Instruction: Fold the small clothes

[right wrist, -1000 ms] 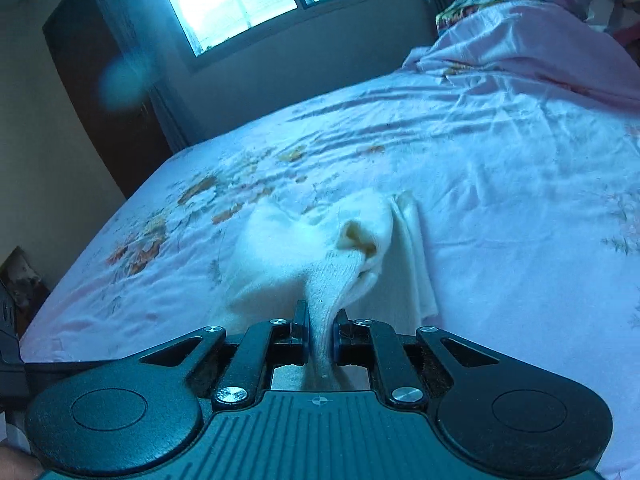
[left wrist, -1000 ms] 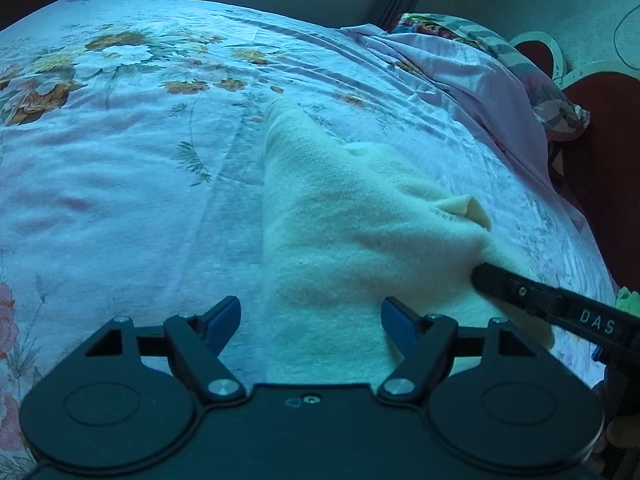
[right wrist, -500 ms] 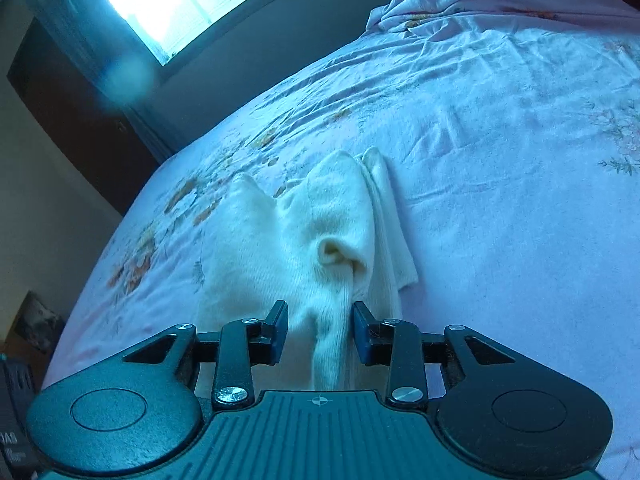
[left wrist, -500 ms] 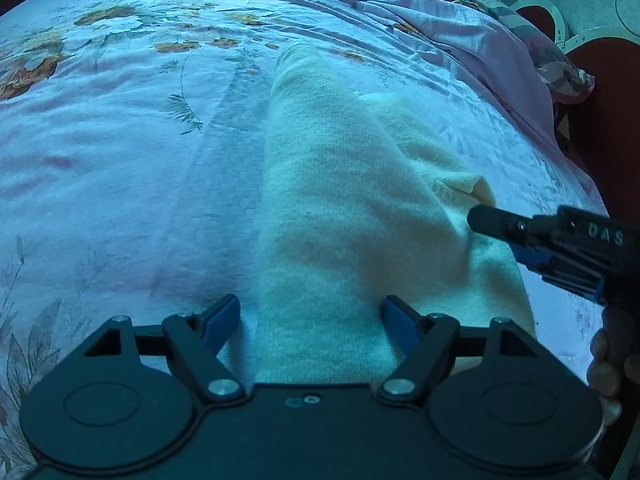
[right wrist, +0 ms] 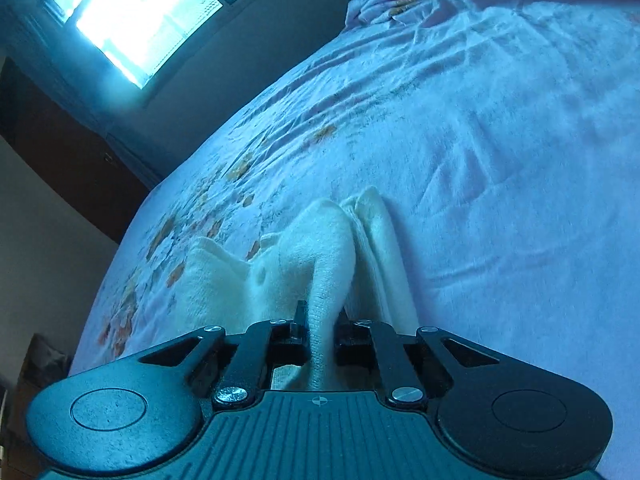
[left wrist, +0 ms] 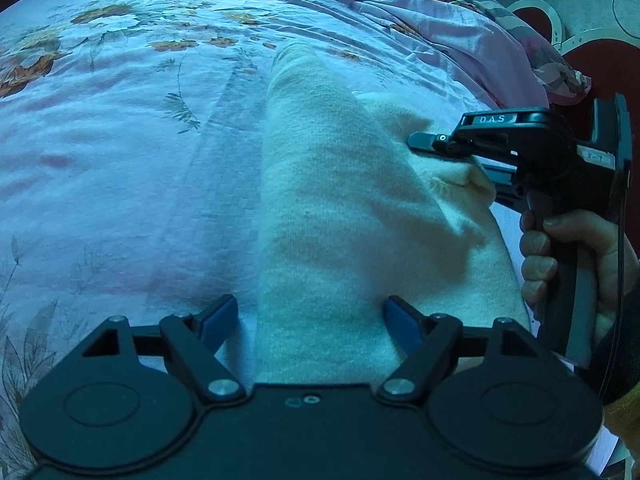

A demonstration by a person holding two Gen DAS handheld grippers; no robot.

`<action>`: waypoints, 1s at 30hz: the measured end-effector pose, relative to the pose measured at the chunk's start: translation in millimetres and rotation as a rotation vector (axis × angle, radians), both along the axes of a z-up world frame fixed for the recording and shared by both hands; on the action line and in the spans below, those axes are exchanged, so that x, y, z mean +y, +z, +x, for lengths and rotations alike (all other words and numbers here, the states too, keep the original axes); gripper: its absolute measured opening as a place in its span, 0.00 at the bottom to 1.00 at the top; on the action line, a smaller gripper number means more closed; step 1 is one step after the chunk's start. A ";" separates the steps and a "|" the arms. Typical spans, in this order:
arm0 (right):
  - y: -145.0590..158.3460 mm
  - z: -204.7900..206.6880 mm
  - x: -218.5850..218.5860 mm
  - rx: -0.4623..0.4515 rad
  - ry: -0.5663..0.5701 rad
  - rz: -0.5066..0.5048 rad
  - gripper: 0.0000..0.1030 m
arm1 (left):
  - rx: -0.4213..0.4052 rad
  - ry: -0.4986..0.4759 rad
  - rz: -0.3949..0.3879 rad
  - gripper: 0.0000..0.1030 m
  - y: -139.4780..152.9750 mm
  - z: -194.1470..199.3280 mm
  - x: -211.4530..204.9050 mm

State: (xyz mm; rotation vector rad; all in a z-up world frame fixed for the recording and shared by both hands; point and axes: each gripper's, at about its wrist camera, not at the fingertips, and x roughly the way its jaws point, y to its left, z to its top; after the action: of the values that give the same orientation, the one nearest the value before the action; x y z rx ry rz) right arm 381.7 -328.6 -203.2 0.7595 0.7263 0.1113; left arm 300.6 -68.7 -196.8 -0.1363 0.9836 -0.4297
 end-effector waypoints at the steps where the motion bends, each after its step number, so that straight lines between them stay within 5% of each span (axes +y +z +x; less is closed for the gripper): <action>1: 6.4 -2.3 5.0 -0.033 -0.002 -0.048 0.09 | 0.000 0.001 -0.002 0.77 0.0 0.1 0.1; 6: 21.9 -20.0 20.4 -0.163 -0.053 -0.282 0.09 | -0.006 0.012 -0.013 0.80 -1.0 -0.3 0.1; 9: -4.2 -2.4 26.3 -0.019 0.022 -0.339 0.09 | -0.016 0.008 0.002 0.81 -2.1 -1.8 -2.9; 11: -6.2 -4.8 25.3 -0.028 0.035 -0.362 0.09 | -0.021 0.005 0.005 0.81 -2.2 -3.1 -3.1; 18: 16.9 -44.2 14.1 -0.010 0.020 -0.270 0.22 | -0.013 0.013 -0.016 0.81 -2.5 -2.4 0.1; 30: 20.8 -155.1 31.7 0.088 0.051 -0.144 0.23 | -0.011 0.027 0.002 0.81 -2.0 -3.2 -2.5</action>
State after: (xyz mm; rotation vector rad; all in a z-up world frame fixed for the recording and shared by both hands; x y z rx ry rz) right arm 226.6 -296.8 -182.4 0.6113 0.8284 0.0707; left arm 297.3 -71.2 -198.7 -0.1453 0.9702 -0.4049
